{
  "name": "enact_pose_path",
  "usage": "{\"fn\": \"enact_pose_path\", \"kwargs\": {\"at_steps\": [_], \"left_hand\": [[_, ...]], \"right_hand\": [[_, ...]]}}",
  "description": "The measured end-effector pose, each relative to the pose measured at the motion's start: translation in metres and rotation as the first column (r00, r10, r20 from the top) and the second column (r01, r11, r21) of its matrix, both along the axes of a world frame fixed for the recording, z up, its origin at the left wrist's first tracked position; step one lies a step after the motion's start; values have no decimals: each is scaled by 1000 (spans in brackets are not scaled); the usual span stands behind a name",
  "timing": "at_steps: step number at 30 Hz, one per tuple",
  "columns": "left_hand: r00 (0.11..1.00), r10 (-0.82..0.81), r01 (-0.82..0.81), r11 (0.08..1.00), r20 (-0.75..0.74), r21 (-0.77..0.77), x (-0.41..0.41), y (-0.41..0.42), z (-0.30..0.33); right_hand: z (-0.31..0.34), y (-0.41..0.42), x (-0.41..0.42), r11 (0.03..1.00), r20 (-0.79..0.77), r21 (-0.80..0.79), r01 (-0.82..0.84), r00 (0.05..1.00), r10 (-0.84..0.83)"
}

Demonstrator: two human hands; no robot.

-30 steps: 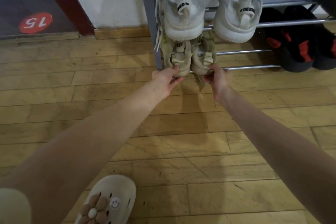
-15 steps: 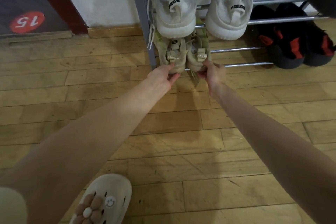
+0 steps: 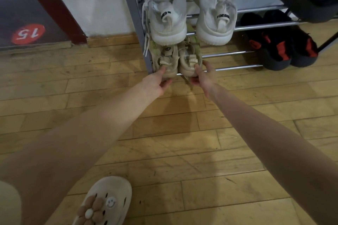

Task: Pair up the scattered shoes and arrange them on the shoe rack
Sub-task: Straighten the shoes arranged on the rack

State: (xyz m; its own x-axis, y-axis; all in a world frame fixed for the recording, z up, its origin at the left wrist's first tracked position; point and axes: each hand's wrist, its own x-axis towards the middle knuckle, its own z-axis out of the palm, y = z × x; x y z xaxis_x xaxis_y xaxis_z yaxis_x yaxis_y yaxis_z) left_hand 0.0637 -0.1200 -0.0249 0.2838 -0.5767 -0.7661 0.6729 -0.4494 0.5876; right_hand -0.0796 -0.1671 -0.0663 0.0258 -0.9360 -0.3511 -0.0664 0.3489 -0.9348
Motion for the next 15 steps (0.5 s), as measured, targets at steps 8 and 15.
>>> {"fn": "enact_pose_path", "kwargs": {"at_steps": [8,15], "left_hand": [[318,-752,747,574,578,336,15,37,70],[-279,-94,787,548,956,283,17,31,148]], "right_hand": [[11,1,-6,998,-237,18,-54,970,57],[50,32,-22,741,-106,-468,482,801,-589]]}}
